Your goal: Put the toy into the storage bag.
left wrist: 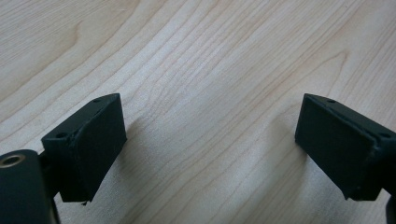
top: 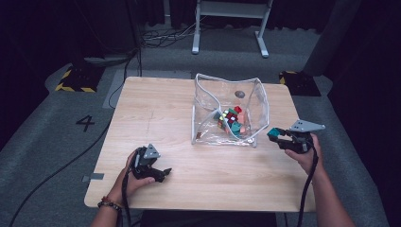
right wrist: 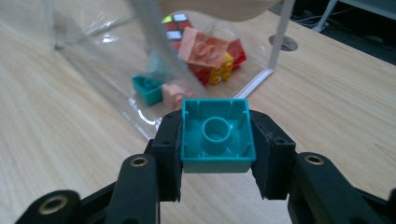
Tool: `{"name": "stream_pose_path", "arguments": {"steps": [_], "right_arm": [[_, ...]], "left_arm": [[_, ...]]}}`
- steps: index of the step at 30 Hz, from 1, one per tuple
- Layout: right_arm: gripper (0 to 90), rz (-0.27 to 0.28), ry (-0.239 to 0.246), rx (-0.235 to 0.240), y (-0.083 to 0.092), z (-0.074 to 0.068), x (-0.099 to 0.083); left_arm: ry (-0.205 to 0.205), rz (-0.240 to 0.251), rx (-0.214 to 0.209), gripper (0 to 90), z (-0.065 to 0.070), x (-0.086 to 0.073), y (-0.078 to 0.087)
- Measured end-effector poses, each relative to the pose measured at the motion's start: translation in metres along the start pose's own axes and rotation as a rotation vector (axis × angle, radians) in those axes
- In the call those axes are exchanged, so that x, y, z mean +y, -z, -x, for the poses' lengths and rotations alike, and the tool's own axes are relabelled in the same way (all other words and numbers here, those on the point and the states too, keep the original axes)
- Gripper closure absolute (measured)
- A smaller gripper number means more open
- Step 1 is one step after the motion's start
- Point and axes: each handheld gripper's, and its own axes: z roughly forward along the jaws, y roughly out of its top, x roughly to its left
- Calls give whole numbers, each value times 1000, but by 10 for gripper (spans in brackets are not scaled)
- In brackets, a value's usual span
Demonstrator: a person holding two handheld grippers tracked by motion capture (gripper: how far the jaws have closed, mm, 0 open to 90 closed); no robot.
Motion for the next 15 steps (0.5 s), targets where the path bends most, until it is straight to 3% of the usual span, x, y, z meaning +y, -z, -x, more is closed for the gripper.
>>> {"name": "stream_pose_path", "arguments": {"steps": [2, 4, 6, 15], "right_arm": [[595, 10, -24, 11, -1, 8, 2], [594, -6, -11, -26, -3, 13, 5], [594, 0, -17, -33, -4, 18, 8], [595, 25, -77, -28, -6, 42, 35]], "left_arm": [[0, 0, 0, 89, 0, 0, 0], [0, 0, 0, 89, 0, 0, 0], [0, -1, -1, 89, 0, 0, 0], [0, 0, 0, 88, 0, 0, 0]]}}
